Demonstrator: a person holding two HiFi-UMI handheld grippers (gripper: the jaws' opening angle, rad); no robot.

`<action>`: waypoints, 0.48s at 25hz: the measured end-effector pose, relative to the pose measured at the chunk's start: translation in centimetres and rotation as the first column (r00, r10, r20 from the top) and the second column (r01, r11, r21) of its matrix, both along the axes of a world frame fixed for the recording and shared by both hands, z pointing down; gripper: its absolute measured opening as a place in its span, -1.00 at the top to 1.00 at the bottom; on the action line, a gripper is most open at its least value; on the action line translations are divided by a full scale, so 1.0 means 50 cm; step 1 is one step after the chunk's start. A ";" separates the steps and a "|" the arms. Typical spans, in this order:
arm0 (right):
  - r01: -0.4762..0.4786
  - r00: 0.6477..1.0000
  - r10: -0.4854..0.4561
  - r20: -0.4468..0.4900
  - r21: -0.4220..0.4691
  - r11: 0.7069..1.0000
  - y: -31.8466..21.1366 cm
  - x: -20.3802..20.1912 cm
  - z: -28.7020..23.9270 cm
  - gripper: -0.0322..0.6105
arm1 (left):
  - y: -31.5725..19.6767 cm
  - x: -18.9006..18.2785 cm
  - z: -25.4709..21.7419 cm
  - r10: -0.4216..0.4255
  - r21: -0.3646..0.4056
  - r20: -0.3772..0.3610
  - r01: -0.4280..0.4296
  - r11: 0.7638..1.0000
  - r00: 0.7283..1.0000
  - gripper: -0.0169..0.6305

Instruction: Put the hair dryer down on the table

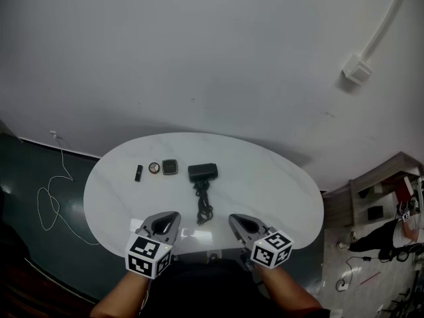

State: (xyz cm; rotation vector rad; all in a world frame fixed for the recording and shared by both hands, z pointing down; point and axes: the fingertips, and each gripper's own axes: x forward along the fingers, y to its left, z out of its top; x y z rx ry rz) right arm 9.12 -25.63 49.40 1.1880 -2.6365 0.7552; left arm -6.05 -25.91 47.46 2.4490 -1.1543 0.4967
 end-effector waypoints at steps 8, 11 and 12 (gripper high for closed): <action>-0.004 1.000 0.004 -0.009 -0.012 1.000 0.000 -0.002 0.005 0.88 | 0.000 -0.003 -0.002 -0.004 -0.001 -0.001 0.004 1.000 1.000 0.91; -0.006 1.000 0.006 -0.013 -0.013 1.000 -0.003 -0.002 0.006 0.88 | -0.001 -0.003 -0.005 -0.008 -0.005 -0.007 0.008 1.000 1.000 0.91; -0.006 1.000 0.006 -0.015 -0.013 1.000 -0.003 -0.002 0.007 0.88 | -0.001 -0.003 -0.004 -0.006 -0.005 -0.006 0.006 1.000 1.000 0.91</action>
